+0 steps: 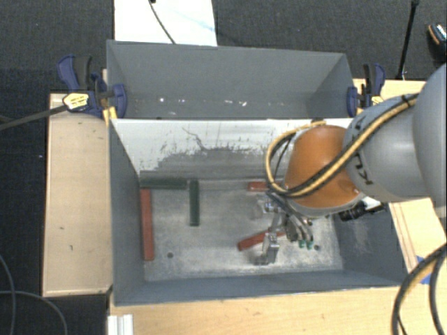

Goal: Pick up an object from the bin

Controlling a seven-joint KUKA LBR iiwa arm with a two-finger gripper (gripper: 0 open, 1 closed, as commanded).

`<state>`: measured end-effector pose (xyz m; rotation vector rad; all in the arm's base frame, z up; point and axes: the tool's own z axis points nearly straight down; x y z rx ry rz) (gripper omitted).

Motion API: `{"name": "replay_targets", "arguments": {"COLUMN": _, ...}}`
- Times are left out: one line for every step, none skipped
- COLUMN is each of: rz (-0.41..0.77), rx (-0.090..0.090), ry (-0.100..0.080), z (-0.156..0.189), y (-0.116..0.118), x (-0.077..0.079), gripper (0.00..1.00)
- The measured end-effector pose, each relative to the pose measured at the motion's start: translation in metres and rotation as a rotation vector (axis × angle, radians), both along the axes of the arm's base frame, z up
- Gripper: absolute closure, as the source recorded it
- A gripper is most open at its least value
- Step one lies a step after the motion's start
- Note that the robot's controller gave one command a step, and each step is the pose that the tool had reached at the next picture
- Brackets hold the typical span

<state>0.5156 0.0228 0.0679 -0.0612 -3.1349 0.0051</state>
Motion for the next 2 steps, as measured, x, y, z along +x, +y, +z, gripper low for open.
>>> {"name": "replay_targets", "arguments": {"rz": 0.000, "rx": 0.004, "ry": -0.008, "z": 0.004, "y": 0.005, "x": 0.002, "gripper": 1.00}}
{"name": "replay_targets", "arguments": {"rz": 0.072, "rx": 0.003, "ry": -0.017, "z": 0.170, "y": 0.000, "x": -0.006, "gripper": 1.00}}
